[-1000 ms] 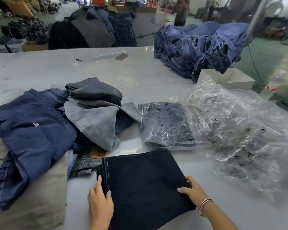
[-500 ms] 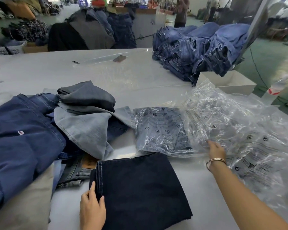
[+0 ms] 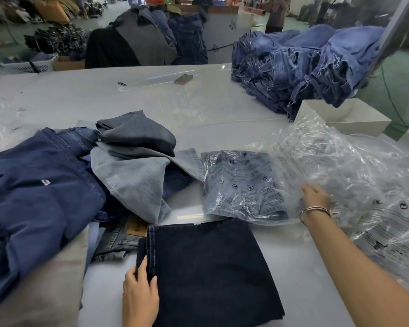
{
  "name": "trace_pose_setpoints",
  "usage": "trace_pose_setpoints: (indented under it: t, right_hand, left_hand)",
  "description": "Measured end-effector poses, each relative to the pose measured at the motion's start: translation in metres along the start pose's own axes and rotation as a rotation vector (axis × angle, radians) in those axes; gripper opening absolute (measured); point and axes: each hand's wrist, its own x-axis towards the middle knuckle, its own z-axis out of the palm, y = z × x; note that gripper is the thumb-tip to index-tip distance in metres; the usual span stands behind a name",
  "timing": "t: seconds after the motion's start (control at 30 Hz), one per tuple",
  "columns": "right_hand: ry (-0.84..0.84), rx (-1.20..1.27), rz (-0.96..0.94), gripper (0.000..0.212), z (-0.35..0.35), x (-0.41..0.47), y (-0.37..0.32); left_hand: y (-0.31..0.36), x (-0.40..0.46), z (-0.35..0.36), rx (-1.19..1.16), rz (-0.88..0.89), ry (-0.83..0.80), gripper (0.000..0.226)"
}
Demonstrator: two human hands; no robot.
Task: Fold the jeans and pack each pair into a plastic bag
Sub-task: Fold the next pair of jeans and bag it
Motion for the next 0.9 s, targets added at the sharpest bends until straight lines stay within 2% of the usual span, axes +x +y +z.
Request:
trace_pose_setpoints:
  t: [0.07, 0.17, 0.23, 0.37, 0.43, 0.47, 0.5, 0.57, 0.6, 0.67, 0.77, 0.87, 0.9]
  right_hand:
    - [0.019, -0.047, -0.188, 0.03, 0.002, -0.021, -0.022]
    - [0.004, 0.016, -0.423, 0.032, -0.004, -0.052, -0.065]
    - [-0.066, 0.118, -0.545, 0.03, -0.011, -0.075, -0.096]
    - [-0.391, 0.31, -0.609, 0.023, -0.022, -0.135, -0.118]
    - [-0.554, 0.329, -0.616, 0.028, -0.018, -0.175, -0.102]
    - [-0.615, 0.343, -0.624, 0.031, -0.014, -0.195, -0.091]
    - [-0.661, 0.365, -0.624, 0.035, -0.009, -0.214, -0.077]
    - [-0.708, 0.387, -0.598, 0.041, -0.001, -0.248, -0.046]
    - [-0.726, 0.392, -0.54, 0.042, 0.001, -0.264, -0.028]
    - [-0.774, 0.412, -0.351, 0.043, 0.0, -0.295, 0.01]
    - [-0.925, 0.302, -0.081, 0.048, -0.011, -0.325, 0.065]
    - [-1.165, -0.11, -0.08, 0.042, -0.017, -0.331, 0.103]
    - [-1.16, -0.191, -0.059, 0.037, -0.017, -0.328, 0.109]
  left_hand:
    - [0.001, -0.001, -0.001, -0.001, 0.002, -0.008, 0.058]
    - [0.001, -0.003, -0.004, 0.019, -0.001, -0.029, 0.059]
    - [0.003, -0.003, -0.008, 0.05, -0.016, -0.053, 0.059]
    - [0.023, -0.007, -0.019, 0.136, -0.107, -0.072, 0.06]
    - [0.038, -0.011, -0.025, -0.014, -0.034, -0.026, 0.055]
    - [0.046, -0.014, -0.029, -0.173, 0.046, -0.03, 0.047]
    - [0.055, -0.016, -0.033, -0.391, 0.093, -0.078, 0.038]
    - [0.077, -0.022, -0.049, -0.868, -0.073, -0.357, 0.029]
    - [0.081, -0.023, -0.056, -1.052, -0.195, -0.502, 0.043]
    - [0.074, -0.023, -0.063, -1.256, -0.334, -0.683, 0.066]
    - [0.052, -0.025, -0.069, -1.325, -0.408, -0.757, 0.059]
    - [0.037, -0.025, -0.069, -1.162, -0.351, -0.672, 0.033]
    - [0.035, -0.026, -0.069, -1.111, -0.346, -0.636, 0.027]
